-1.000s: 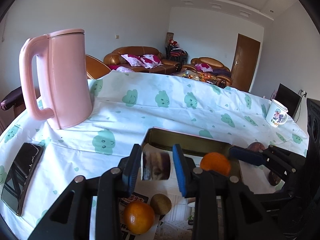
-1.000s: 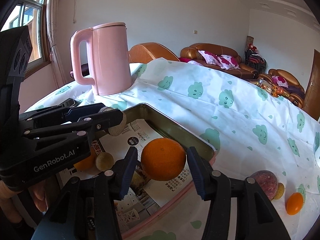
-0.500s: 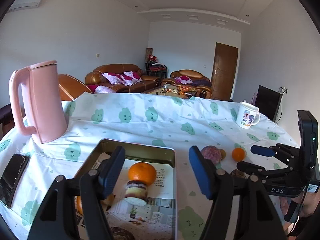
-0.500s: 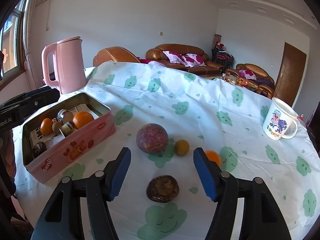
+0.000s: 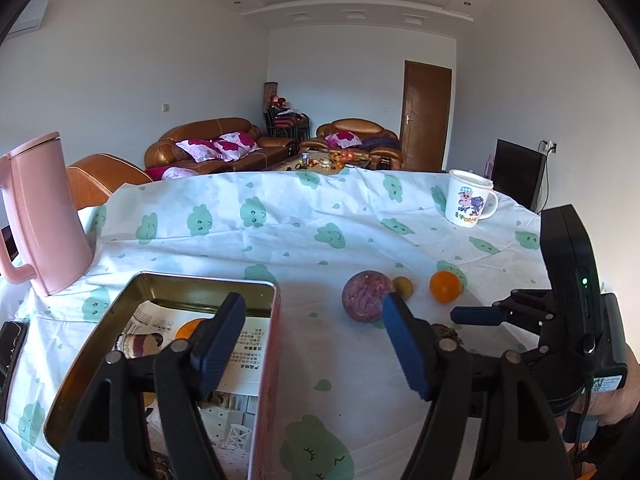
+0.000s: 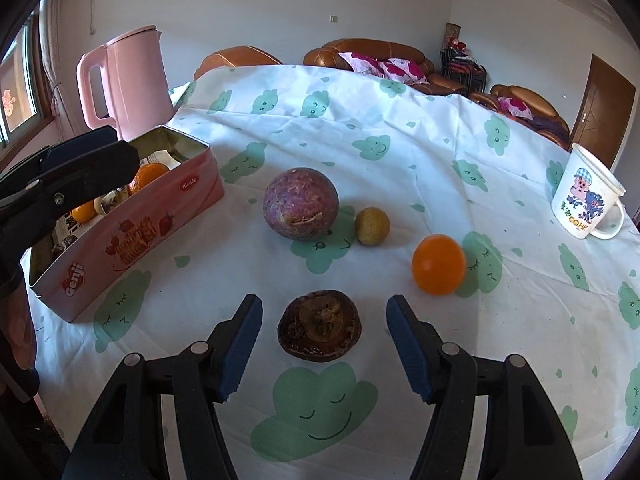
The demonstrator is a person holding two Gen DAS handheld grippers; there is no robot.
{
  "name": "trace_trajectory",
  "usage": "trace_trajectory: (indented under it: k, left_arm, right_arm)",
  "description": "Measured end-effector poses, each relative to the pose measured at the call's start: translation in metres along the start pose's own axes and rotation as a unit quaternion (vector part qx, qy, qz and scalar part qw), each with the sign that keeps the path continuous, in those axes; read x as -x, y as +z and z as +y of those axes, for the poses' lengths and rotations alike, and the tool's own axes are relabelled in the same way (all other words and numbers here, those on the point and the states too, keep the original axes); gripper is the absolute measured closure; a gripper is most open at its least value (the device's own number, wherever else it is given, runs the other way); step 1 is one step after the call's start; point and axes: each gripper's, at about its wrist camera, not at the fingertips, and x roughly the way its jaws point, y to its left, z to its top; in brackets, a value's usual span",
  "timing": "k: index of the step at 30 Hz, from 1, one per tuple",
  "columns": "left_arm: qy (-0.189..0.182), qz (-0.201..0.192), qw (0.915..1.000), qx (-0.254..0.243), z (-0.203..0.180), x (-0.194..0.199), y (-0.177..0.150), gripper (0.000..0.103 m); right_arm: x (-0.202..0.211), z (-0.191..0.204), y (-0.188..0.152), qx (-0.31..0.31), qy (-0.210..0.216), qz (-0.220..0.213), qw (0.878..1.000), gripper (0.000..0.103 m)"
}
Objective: Organize fruits
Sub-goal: 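Grasp the dark round fruit with the left tool while the right tool grasps the brown cut fruit, then lift both held fruits and carry them toward the pink tin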
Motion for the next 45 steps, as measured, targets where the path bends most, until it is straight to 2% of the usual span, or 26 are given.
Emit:
trace_trajectory:
  k: [1,6,12,15,22,25,29,31,35,45]
  left_arm:
    - [0.0,0.002,1.0,0.0,-0.001,-0.002,0.0,0.03]
    - [-0.012,0.011,0.9999,0.001,-0.008,-0.01,0.003,0.03]
    - [-0.021,0.028,0.9994,-0.006,-0.025,-0.031,0.013,0.03]
    - [-0.02,0.047,0.9987,-0.009,-0.035,-0.051,0.016,0.03]
    - [-0.017,0.105,0.9939,-0.03,-0.056,-0.097,0.013,0.031]
    - [-0.022,0.117,0.9924,-0.028,-0.057,-0.105,0.014,0.033]
    - [-0.029,0.153,0.9878,-0.006,-0.05,-0.121,0.012,0.044]
    - [-0.033,0.155,0.9874,0.003,-0.047,-0.122,0.011,0.048]
    - [-0.047,0.149,0.9876,0.009,-0.045,-0.119,0.011,0.049]
    - [-0.044,0.085,0.9952,-0.018,-0.054,-0.095,0.017,0.049]
  right_arm:
    - [-0.002,-0.001,0.0,-0.002,0.005,0.005,1.0,0.058]
    - [0.005,-0.005,0.001,-0.01,-0.001,-0.013,1.0,0.058]
    - [0.023,-0.038,0.011,-0.057,-0.074,-0.063,0.994,0.058]
    - [0.024,-0.051,0.013,-0.077,-0.095,-0.076,0.99,0.058]
    - [0.025,-0.06,0.009,-0.098,-0.096,-0.087,0.987,0.058]
    - [0.024,-0.06,0.009,-0.094,-0.09,-0.084,0.988,0.058]
    - [0.023,-0.06,0.008,-0.094,-0.089,-0.082,0.988,0.058]
    - [0.024,-0.059,0.008,-0.092,-0.088,-0.084,0.988,0.058]
    - [0.027,-0.06,0.007,-0.093,-0.081,-0.093,0.988,0.058]
    - [0.039,-0.052,0.005,-0.076,-0.078,-0.129,0.986,0.058]
